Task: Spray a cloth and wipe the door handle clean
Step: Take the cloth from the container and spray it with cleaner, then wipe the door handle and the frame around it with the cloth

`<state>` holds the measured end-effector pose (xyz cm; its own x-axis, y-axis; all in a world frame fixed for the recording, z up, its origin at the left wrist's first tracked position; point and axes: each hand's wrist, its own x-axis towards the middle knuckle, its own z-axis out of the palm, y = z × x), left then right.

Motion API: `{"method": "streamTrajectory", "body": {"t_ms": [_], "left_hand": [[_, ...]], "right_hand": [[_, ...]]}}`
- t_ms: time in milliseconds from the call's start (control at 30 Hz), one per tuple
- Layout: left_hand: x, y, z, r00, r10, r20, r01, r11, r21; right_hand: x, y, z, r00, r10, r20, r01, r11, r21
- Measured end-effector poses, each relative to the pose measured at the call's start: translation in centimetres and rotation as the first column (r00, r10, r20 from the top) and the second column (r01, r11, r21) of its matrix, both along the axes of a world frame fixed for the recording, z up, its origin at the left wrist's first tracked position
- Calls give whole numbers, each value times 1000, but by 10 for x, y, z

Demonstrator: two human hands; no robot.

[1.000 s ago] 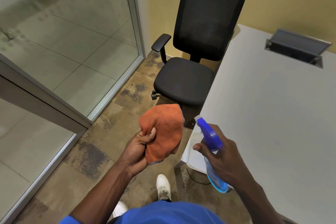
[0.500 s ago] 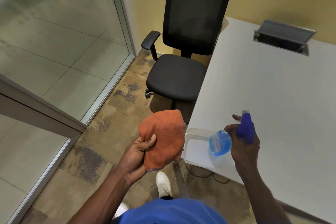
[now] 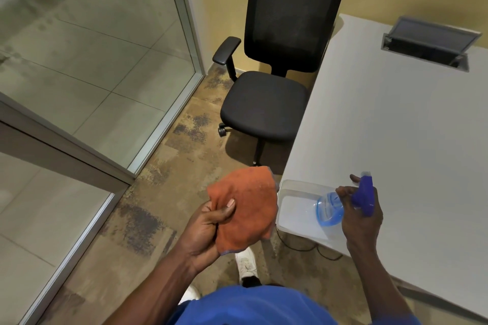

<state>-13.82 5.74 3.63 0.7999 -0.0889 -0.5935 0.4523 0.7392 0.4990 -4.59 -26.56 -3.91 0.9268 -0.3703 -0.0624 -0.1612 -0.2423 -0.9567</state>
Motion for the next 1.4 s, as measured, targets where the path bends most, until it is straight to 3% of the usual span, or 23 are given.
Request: {"method": "streamTrajectory", "body": {"t_ms": [200,300,400,500,567,667,767,833,900,1000,1067,1167,1267,1400], "left_hand": [[-8,7,6,1000,7,-7,-7,1000,-2],[-14,14,9,1000,23,-19,-23,1000,1],[-23,25,13,998,56,-13,-56,998,-13],[-34,39,17,994,104,-14,-104,994,-36],[-41,49,22,991,130,-29,-131,991,-24],[-55,70,28,982,184,-41,-185,983,-12],[-73,99,33,972,236,-7,-236,971,-32],[-85,120,36,960,279,14,-278,960,-18],[-95,142,40,942,337,7,-337,941,34],[-115,178,49,894,447,8,-438,870,226],[-131,206,51,863,504,17,-475,802,362],[-154,242,52,798,603,-5,-550,732,402],[-171,271,56,735,678,11,-603,647,466],[-185,301,59,774,608,178,-563,532,632]], "right_hand": [[-1,4,-3,995,-66,-71,68,997,20],[-18,7,-5,977,-155,-148,146,987,-69],[-49,17,-6,930,-282,-236,216,938,-271],[-79,40,6,906,-313,-286,251,940,-232],[-90,67,20,912,-197,-360,157,978,-138],[-95,126,49,909,140,-392,-105,988,109],[-99,202,83,846,448,-289,-244,808,537],[-104,254,103,758,613,-221,-345,665,663],[-112,304,118,685,708,-172,-416,574,706],[-123,367,129,709,690,-145,-446,598,666],[-133,400,131,702,705,-99,-446,544,711],[-149,444,135,643,764,-58,-435,427,793],[-156,479,140,608,792,-61,-395,368,842],[-148,514,150,560,827,-52,-409,330,851]]}}
